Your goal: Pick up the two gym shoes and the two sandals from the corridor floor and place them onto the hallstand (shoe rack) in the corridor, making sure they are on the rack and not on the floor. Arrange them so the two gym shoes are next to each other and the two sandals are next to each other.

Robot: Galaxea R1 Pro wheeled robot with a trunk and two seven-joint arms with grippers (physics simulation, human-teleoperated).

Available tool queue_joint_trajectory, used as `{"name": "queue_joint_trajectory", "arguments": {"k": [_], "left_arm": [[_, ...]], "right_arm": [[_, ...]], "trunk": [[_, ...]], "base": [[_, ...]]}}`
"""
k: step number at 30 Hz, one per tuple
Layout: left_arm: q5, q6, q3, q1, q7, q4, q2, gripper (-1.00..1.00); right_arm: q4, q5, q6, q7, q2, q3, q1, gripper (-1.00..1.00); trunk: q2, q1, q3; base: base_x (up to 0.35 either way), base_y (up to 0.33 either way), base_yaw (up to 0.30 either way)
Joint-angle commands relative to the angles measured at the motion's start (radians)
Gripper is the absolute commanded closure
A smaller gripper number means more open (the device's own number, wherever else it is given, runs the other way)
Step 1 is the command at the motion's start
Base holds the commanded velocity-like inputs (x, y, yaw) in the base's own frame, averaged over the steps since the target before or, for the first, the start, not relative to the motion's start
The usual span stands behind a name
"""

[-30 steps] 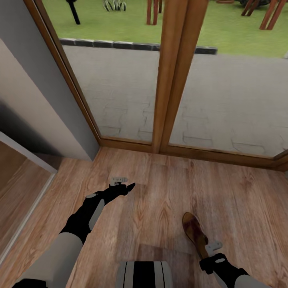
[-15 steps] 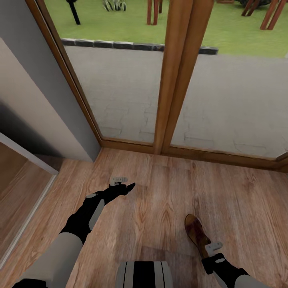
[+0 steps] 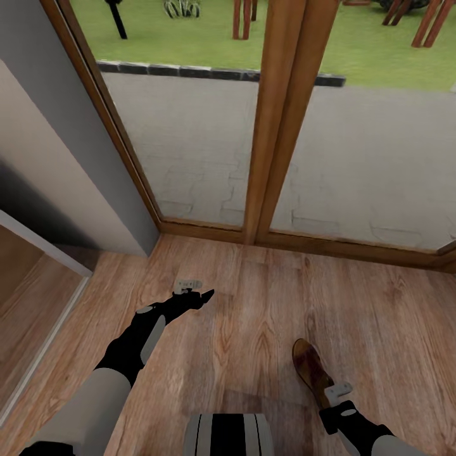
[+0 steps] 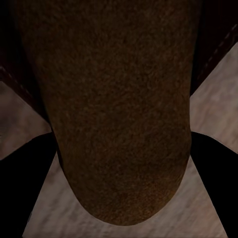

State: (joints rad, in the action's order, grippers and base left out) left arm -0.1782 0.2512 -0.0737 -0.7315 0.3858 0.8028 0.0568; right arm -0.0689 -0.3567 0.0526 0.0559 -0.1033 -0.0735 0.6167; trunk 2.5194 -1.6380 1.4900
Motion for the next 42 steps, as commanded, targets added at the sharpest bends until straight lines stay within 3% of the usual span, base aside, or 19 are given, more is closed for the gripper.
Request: {"name": "queue_joint_trajectory", "arguments": {"k": [1,8,27,31,34,42], "left_arm": [[-0.011,0.010,0.000,0.000,0.001,0.001,0.000,-1.00],[-0.011,0.010,0.001,0.000,0.001,0.001,0.000,-1.00],[-0.011,0.011,0.002,0.000,0.001,0.001,0.000,-1.00],[-0.011,0.012,0.002,0.000,0.001,0.001,0.000,-1.00],[-0.011,0.013,0.000,0.001,0.001,0.000,0.000,-1.00],[-0.012,0.013,-0.002,0.003,0.001,-0.003,0.004,-1.00]], "right_arm": [[-0.002,-0.008,0.005,0.001,0.000,-0.006,0.000,1.00],[-0.002,-0.008,0.004,0.001,0.000,-0.006,0.000,1.00],[-0.003,-0.006,-0.004,0.003,0.006,-0.007,0.000,1.00],[-0.054,-0.004,-0.005,0.002,0.016,-0.006,0.000,1.00],[-0.152,-0.002,-0.005,0.001,0.024,-0.005,0.000,1.00],[-0.178,-0.002,-0.005,0.000,0.024,-0.005,0.000,1.00]], "trunk": [[0.000,0.000,0.001],[0.000,0.000,0.001],[-0.004,0.009,-0.073],[-0.005,0.010,-0.088],[-0.006,0.012,-0.100],[-0.008,0.015,-0.131]], "base": [[0.000,0.000,0.000],[0.000,0.000,0.000],[0.000,0.000,0.000],[0.000,0.000,0.000],[0.000,0.000,0.000],[0.000,0.000,0.000]]}}
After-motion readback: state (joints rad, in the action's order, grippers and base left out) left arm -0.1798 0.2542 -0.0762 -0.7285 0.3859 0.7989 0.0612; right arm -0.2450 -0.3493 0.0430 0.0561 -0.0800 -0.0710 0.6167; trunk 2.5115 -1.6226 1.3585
